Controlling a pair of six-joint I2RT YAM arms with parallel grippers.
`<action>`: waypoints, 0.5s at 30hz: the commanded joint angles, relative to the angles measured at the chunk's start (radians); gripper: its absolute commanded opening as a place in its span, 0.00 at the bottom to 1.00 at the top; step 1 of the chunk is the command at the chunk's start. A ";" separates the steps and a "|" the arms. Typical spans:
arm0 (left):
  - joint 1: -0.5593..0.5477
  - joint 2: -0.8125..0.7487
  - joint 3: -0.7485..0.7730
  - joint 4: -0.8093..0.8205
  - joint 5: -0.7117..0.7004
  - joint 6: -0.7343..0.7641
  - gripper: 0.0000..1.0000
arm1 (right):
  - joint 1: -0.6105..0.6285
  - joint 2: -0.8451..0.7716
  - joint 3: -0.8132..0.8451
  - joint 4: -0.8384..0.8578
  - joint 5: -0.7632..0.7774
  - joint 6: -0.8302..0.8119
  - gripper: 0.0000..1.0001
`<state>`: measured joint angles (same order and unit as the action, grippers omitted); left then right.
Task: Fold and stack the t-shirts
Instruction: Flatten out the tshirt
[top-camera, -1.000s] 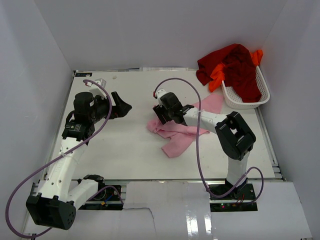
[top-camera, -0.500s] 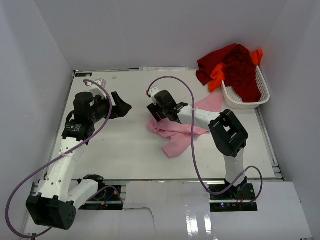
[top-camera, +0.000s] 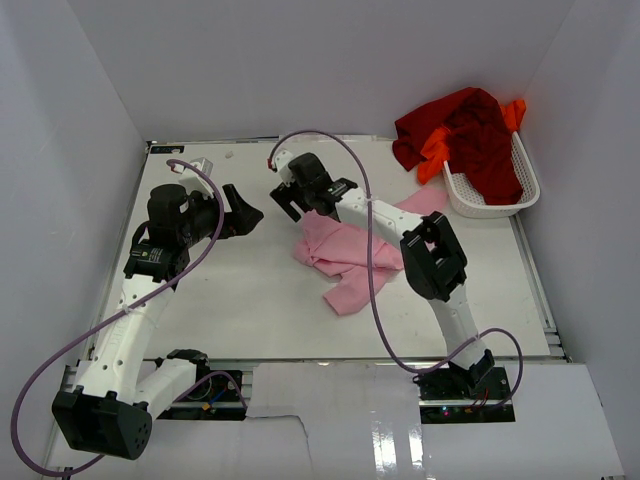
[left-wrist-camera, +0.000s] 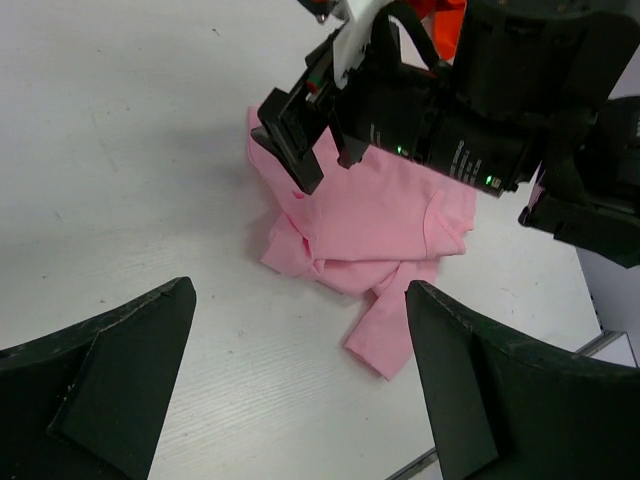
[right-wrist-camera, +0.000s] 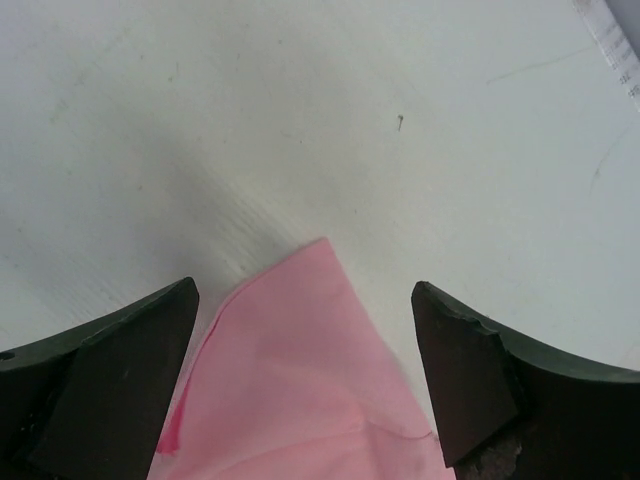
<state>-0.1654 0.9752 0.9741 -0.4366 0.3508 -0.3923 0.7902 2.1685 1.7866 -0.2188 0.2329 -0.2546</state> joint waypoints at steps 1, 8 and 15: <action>0.004 -0.009 0.034 -0.001 -0.009 0.010 0.97 | -0.026 0.077 0.205 -0.126 -0.036 0.009 0.94; 0.004 -0.010 0.028 -0.002 -0.013 0.015 0.97 | -0.081 0.183 0.358 -0.238 -0.151 0.127 1.00; 0.003 -0.001 0.028 0.001 -0.010 0.013 0.97 | -0.101 0.186 0.355 -0.343 -0.161 0.225 0.94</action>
<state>-0.1654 0.9764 0.9752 -0.4381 0.3473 -0.3889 0.6811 2.3653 2.1006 -0.4908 0.1028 -0.1017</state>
